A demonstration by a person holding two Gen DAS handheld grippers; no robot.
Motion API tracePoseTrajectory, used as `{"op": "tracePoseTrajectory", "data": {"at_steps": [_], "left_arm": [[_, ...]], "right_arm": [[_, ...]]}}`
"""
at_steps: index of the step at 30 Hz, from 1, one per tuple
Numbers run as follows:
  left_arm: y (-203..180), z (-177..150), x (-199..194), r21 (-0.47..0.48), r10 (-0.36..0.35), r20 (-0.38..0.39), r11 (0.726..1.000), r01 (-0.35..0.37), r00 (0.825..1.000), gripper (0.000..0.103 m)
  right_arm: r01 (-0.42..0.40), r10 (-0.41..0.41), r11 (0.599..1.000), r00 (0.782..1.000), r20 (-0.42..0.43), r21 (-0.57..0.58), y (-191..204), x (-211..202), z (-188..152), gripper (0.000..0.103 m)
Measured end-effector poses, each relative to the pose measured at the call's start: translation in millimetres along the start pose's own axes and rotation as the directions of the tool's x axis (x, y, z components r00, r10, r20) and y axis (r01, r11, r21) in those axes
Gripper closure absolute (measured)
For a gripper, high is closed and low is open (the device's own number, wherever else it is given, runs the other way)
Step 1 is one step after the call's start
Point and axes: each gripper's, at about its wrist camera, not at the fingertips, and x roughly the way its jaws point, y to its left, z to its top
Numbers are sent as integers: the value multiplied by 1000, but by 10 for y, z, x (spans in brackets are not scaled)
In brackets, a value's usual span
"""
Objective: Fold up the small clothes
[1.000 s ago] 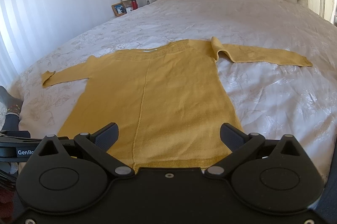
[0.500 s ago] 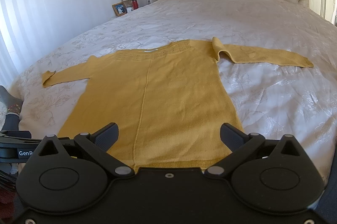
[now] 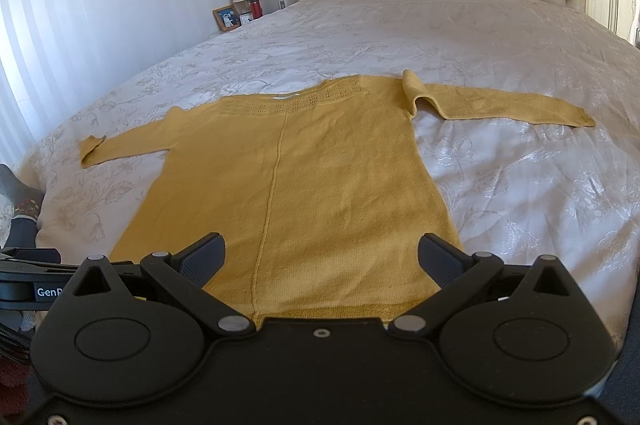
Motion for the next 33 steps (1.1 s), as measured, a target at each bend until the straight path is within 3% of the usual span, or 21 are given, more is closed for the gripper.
{"op": "tracePoseTrajectory", "data": {"at_steps": [20,28,31,33], "left_arm": [[-20,14,76,11,10,-3,1000,-10,1000,3],[-11,221,214,23,11,36,1000,-12,999,3],[-15,315,282,22,5,49,1000,-6,999,12],[-26,380,341,25,3,50,1000,-4,999,12]], "right_arm": [[-1,1,1000,1000,0,2,-12,13,-5,1],[25,-24,1000,999,23,-17,-73,105,66,1],[34,-33,999,999,31,-9,-144,182,131,1],[35,-35,999,999,34,4,-235,256,189,1]]}}
